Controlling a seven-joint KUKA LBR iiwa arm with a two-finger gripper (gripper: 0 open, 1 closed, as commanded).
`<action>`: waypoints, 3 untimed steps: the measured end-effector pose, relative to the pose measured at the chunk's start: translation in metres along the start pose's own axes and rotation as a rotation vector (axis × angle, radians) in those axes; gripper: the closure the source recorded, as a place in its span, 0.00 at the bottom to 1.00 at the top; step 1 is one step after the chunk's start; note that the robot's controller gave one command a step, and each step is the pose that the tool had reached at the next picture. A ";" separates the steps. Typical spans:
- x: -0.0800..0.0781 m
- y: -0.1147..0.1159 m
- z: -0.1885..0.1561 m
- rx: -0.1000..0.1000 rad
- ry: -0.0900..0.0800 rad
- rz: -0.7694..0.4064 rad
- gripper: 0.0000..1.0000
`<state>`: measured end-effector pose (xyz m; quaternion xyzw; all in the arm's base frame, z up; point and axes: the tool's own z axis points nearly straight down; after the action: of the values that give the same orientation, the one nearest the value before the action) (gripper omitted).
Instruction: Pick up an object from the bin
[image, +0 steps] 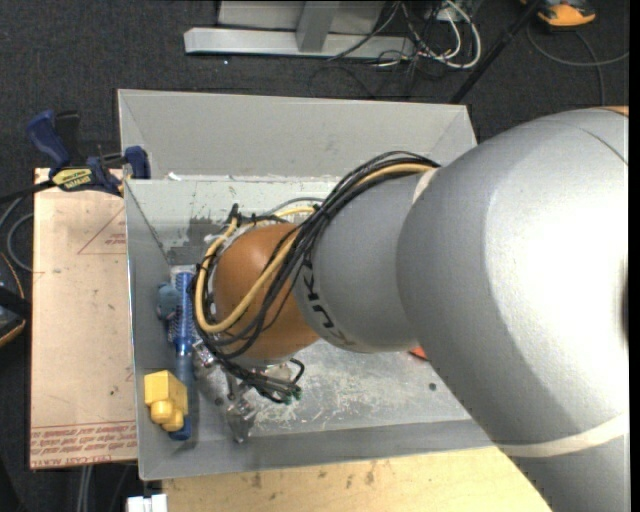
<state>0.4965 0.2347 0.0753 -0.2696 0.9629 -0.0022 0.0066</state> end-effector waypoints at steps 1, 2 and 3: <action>-0.008 -0.079 -0.015 -0.002 0.005 -0.049 0.00; -0.048 -0.030 0.002 0.001 0.016 -0.217 0.00; -0.046 -0.023 -0.105 -0.007 0.000 -0.147 0.00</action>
Offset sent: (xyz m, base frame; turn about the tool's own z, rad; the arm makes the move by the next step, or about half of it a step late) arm 0.0434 -0.0578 0.0141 -0.0593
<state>0.5460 0.2392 0.1810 -0.3396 0.9406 0.0008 0.0055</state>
